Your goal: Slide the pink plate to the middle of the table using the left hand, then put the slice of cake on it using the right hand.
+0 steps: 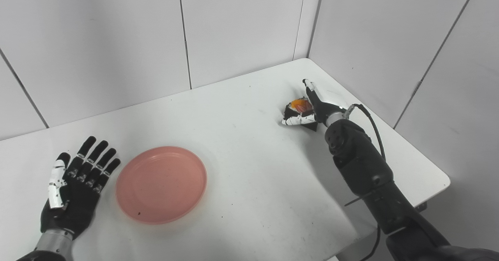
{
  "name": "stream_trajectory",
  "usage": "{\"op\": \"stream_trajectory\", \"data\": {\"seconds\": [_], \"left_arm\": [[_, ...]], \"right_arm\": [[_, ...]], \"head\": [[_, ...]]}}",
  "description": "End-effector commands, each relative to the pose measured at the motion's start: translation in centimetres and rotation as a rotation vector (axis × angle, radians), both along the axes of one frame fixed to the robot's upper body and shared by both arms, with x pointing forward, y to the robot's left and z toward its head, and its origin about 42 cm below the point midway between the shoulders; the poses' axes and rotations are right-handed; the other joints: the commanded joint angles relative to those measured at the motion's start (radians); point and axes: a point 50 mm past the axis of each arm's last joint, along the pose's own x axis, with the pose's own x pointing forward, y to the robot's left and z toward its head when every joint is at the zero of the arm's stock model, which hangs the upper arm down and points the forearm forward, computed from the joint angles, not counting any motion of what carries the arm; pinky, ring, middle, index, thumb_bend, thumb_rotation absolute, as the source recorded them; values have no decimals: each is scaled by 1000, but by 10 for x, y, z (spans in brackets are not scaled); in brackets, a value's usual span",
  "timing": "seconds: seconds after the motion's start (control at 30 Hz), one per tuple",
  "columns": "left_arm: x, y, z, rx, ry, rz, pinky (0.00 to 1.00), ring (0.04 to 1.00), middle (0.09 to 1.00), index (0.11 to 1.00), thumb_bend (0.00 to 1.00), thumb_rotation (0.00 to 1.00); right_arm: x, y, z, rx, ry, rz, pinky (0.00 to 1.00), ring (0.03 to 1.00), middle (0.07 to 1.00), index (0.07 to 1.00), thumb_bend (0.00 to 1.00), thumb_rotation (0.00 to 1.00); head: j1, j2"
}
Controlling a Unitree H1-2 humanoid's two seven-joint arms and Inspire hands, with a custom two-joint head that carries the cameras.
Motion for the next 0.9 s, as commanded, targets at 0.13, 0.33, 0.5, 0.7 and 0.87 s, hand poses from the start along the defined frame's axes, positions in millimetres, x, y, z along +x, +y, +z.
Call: {"op": "stream_trajectory", "data": {"seconds": [0.13, 0.33, 0.5, 0.7, 0.87], "left_arm": [[-13, 9, -26, 53, 139, 14, 891, 890, 895, 891, 408, 1000], [-14, 10, -25, 56, 136, 9, 899, 899, 906, 904, 408, 1000], [-14, 9, -24, 58, 137, 12, 899, 896, 901, 898, 413, 1000], [-14, 8, -25, 57, 140, 14, 897, 896, 901, 895, 412, 1000], [-14, 6, -25, 59, 138, 14, 901, 896, 902, 897, 409, 1000]], "right_arm": [[12, -3, 26, -11, -125, -22, 526, 606, 671, 735, 816, 118], [19, -3, 17, 66, -102, -8, 358, 420, 490, 490, 512, 123], [20, -1, 14, 87, -97, -3, 352, 417, 488, 488, 508, 121], [20, -3, 15, 83, -102, -7, 356, 421, 491, 488, 508, 121], [15, -1, 28, 51, -127, 7, 361, 418, 487, 489, 510, 126]], "head": [[1, 2], [4, 7], [7, 8], [17, 8], [24, 7]]}}
